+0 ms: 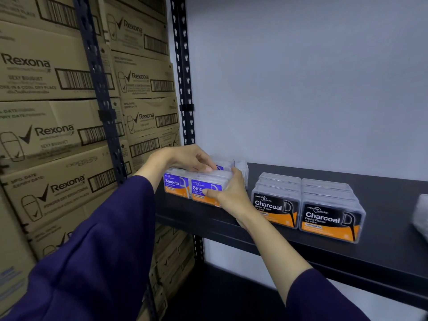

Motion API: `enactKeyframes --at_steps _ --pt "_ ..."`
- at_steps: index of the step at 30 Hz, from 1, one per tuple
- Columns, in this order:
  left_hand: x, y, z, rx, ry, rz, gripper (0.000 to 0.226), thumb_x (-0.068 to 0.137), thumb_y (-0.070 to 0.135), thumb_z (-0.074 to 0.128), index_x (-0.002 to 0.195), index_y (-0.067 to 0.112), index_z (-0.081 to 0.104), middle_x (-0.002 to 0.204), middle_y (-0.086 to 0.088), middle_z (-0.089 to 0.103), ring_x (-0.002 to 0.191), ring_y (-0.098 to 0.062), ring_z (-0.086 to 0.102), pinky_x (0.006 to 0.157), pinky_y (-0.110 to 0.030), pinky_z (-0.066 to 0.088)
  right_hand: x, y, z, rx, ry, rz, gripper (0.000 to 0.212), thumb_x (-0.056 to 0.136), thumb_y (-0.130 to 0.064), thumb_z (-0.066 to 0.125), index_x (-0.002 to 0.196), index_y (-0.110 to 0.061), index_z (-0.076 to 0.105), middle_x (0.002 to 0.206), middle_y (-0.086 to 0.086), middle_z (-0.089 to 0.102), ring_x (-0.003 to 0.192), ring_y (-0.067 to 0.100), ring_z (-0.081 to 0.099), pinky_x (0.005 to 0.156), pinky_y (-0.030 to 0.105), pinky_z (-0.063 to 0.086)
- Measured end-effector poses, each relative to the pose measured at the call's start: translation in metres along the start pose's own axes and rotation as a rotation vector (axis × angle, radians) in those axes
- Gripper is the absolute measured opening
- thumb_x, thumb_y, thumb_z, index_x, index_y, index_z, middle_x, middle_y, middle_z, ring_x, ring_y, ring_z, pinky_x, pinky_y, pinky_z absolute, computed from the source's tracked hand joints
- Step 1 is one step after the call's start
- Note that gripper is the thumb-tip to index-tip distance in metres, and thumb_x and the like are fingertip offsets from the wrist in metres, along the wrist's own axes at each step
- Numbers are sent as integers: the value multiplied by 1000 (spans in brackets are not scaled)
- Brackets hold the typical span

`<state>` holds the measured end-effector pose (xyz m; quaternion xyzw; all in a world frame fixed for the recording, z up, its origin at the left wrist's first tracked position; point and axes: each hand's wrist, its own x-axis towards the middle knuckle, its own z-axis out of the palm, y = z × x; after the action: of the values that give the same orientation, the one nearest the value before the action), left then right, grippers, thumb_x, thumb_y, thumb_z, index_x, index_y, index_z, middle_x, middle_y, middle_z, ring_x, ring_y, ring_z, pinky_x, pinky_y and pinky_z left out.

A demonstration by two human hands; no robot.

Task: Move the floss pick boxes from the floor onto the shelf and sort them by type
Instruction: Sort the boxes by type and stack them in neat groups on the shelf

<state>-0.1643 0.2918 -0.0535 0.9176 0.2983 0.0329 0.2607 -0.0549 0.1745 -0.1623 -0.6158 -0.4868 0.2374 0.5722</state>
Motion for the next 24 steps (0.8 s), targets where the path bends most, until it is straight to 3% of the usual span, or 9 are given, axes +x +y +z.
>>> enactKeyframes --at_steps 5,9,13,17,24 --pt "5 1 3 -44 47 22 23 93 20 62 115 19 69 117 3 67 108 -11 61 90 -24 52 3 3 -2 -6 12 -4 109 61 -29 88 146 -20 20 144 4 39 129 21 45 104 45 45" --pt "20 -7 4 25 294 117 22 93 17 61 113 23 68 120 5 65 109 -9 58 100 -32 45 5 5 -1 -5 20 -12 106 63 -27 88 145 -20 21 143 3 39 129 20 45 105 45 45" --pt "36 -10 10 116 130 50 34 95 21 58 128 27 56 135 5 53 126 -17 46 108 -38 37 7 8 -1 -18 26 -20 107 62 -28 88 145 -20 21 142 3 38 129 20 43 105 44 44" --pt "47 -11 6 201 29 -47 40 97 26 55 136 26 46 142 4 40 131 -18 38 112 -39 30 7 9 -2 -26 30 -41 106 64 -28 87 146 -18 21 143 2 35 131 20 40 108 43 41" --pt "51 -22 0 311 -2 -83 36 97 16 52 131 28 51 132 -2 46 118 -23 48 106 -42 36 7 9 -2 -37 35 -46 100 63 -28 88 141 -16 27 138 3 38 126 19 43 106 42 43"
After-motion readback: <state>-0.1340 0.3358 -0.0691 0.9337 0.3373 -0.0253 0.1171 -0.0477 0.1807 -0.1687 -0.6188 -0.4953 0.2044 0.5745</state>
